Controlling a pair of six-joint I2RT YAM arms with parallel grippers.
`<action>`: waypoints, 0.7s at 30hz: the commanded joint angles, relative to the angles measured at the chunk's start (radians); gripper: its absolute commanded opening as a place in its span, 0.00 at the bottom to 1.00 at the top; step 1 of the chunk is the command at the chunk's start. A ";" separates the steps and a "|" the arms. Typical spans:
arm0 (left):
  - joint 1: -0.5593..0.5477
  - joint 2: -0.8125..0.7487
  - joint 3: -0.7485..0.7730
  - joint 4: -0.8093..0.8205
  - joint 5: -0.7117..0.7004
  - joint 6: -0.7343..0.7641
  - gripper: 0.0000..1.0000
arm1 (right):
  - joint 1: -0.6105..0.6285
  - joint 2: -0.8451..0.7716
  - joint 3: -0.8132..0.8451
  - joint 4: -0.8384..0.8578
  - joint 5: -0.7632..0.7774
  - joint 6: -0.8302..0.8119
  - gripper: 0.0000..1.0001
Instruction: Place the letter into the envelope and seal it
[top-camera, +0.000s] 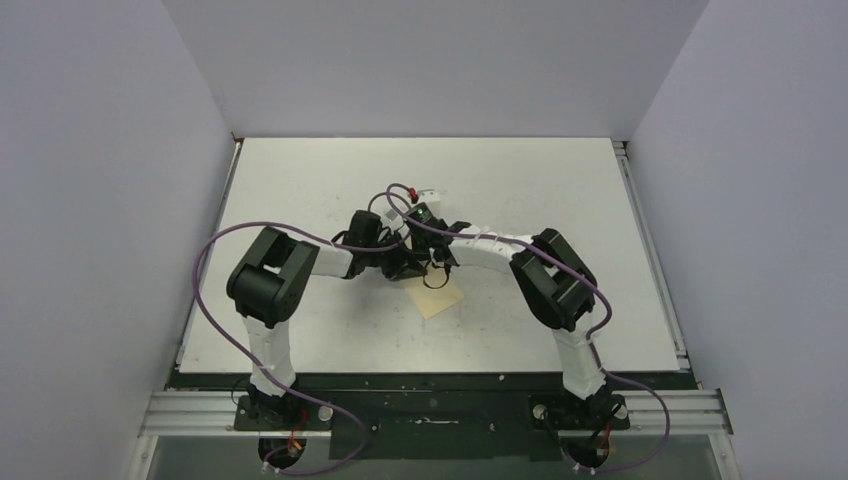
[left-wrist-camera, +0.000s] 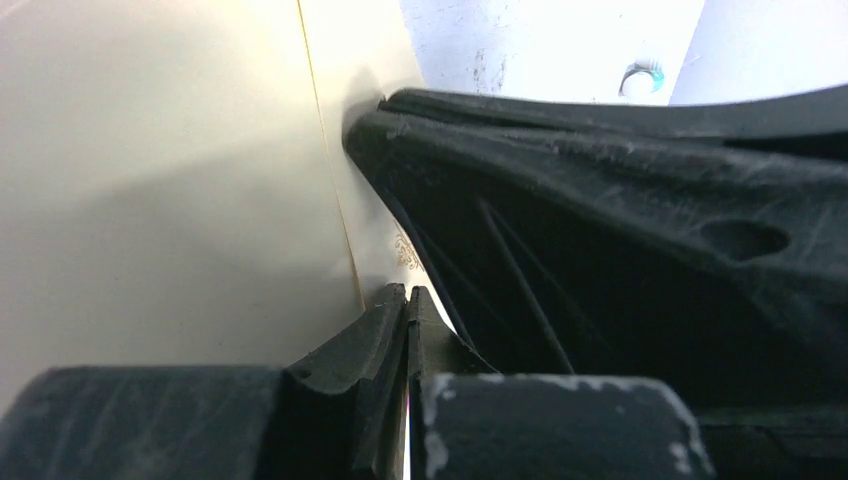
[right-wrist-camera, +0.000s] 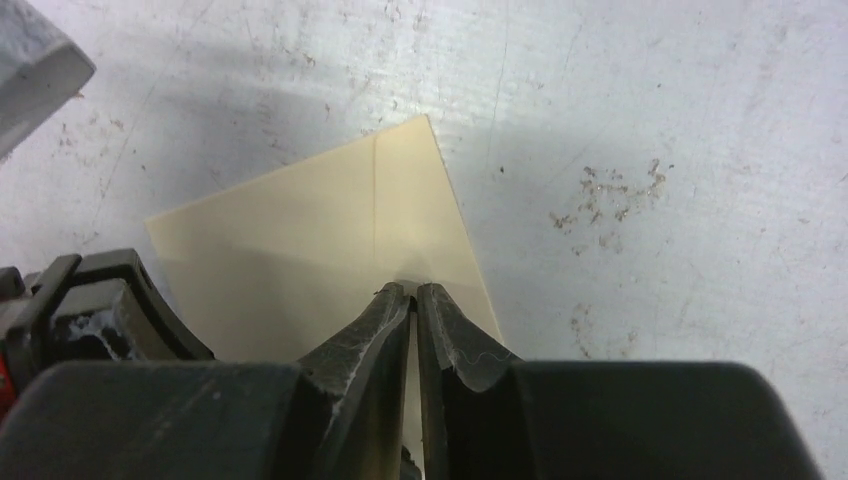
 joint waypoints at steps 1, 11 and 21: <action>-0.006 0.068 -0.072 -0.124 -0.042 0.029 0.00 | -0.020 0.096 0.023 -0.043 0.077 0.003 0.13; 0.015 0.050 -0.079 -0.032 0.020 -0.057 0.00 | -0.064 -0.066 0.004 0.029 -0.081 0.009 0.26; 0.019 0.054 -0.065 -0.008 0.008 -0.122 0.00 | 0.013 -0.318 -0.245 -0.036 -0.055 -0.071 0.20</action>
